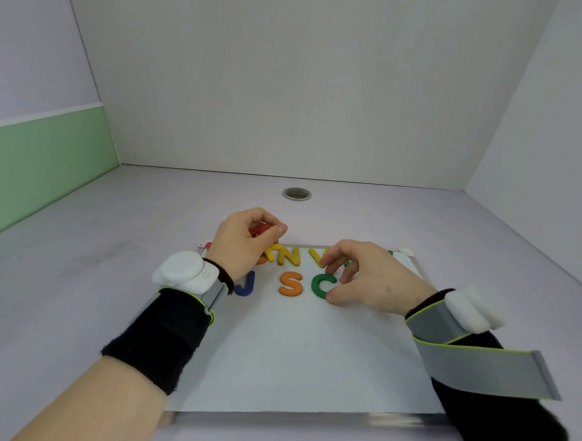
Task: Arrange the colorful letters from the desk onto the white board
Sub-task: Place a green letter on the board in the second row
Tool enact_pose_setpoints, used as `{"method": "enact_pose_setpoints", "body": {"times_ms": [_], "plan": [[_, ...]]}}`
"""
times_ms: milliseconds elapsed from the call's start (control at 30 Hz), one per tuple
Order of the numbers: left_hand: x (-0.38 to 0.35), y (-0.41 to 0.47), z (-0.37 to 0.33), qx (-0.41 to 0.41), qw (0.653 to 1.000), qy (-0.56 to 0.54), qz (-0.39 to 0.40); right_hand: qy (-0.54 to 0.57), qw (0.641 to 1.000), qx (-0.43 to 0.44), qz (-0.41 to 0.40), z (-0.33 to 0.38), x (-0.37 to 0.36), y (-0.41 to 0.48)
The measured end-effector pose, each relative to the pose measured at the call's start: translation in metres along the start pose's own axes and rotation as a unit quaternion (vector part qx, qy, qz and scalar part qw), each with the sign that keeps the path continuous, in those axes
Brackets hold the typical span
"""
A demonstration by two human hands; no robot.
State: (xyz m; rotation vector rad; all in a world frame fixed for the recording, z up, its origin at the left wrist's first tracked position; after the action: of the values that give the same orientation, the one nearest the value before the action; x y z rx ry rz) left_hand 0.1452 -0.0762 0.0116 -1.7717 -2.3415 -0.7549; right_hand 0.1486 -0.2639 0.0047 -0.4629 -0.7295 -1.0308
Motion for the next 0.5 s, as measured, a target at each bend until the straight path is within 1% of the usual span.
{"method": "enact_pose_setpoints", "body": {"times_ms": [100,167,233,367,500], "plan": [[-0.002,-0.001,-0.001,0.001,1.0,-0.005,0.001,0.005,0.999,0.011,-0.03,0.004,0.006,-0.001],[-0.005,0.0,-0.005,-0.002,1.0,-0.004,0.005,0.028,0.997,0.024,-0.064,0.007,0.012,-0.001],[-0.012,0.0,-0.016,-0.02,1.0,0.005,0.012,0.082,0.992,0.031,-0.089,0.008,0.018,-0.003],[-0.03,0.002,-0.043,-0.066,0.997,0.023,0.027,0.192,0.975,0.027,-0.107,0.01,0.02,-0.004],[-0.052,0.003,-0.065,-0.085,0.996,0.0,0.032,0.299,0.946,0.018,-0.124,0.007,0.028,-0.006]]}}
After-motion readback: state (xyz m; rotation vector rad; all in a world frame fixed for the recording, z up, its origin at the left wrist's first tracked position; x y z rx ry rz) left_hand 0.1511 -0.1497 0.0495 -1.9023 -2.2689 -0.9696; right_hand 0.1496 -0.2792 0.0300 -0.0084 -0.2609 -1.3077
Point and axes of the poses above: each hand's wrist, its own y-axis towards the middle knuckle, its own x-axis out of the back of the hand, z = x × y, the point moved 8 cm from there along y, towards the middle knuckle
